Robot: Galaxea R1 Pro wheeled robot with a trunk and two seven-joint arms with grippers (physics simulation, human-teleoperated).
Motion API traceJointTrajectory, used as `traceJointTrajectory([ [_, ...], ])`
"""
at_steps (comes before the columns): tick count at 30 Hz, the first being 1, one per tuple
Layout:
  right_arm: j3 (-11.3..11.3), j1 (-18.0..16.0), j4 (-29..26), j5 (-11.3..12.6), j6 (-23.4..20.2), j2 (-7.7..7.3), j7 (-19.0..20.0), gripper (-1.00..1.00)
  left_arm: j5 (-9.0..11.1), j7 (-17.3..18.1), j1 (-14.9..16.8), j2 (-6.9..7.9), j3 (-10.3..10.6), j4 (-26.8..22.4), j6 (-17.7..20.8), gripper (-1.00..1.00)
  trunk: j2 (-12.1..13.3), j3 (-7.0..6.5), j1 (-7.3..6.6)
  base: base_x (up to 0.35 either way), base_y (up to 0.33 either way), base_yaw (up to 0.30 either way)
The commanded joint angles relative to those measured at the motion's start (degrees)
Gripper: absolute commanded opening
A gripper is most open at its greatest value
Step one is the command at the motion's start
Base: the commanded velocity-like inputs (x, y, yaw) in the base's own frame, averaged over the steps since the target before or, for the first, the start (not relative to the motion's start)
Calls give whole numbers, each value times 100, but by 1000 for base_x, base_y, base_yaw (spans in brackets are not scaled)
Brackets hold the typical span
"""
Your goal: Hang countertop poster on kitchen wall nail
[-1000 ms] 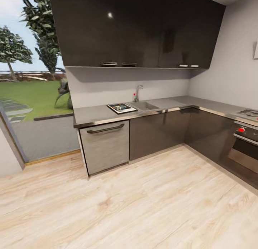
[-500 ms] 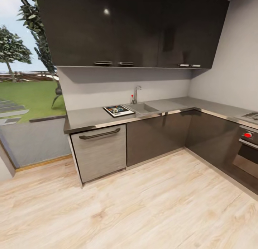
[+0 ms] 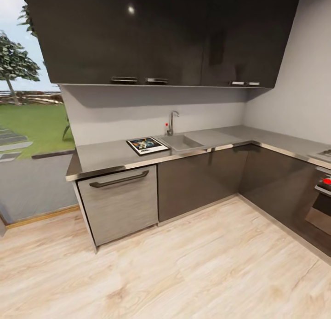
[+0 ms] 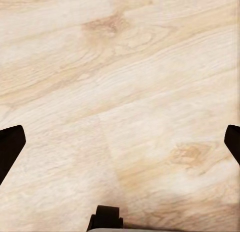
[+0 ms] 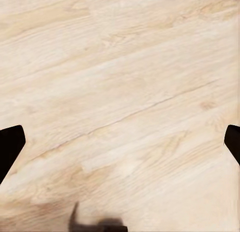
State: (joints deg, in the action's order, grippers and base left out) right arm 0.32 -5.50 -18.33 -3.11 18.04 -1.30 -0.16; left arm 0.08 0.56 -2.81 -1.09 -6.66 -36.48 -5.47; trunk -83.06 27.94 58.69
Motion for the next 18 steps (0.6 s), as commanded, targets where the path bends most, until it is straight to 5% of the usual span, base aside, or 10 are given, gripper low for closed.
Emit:
traceJointTrajectory([
  [1,2,-4,5,-32,16,0,-2,100,1,6,-1,-5,-19,-8,-7,100,-2,5,3,316,-115,13],
  [9,3,-4,5,-32,18,1,-2,100,1,6,-1,-5,-19,-8,-7,100,-2,5,3,290,-154,87],
  [18,3,-4,5,-32,15,5,-2,100,1,6,-1,-5,-19,-8,-7,100,-2,5,3,250,-193,253],
])
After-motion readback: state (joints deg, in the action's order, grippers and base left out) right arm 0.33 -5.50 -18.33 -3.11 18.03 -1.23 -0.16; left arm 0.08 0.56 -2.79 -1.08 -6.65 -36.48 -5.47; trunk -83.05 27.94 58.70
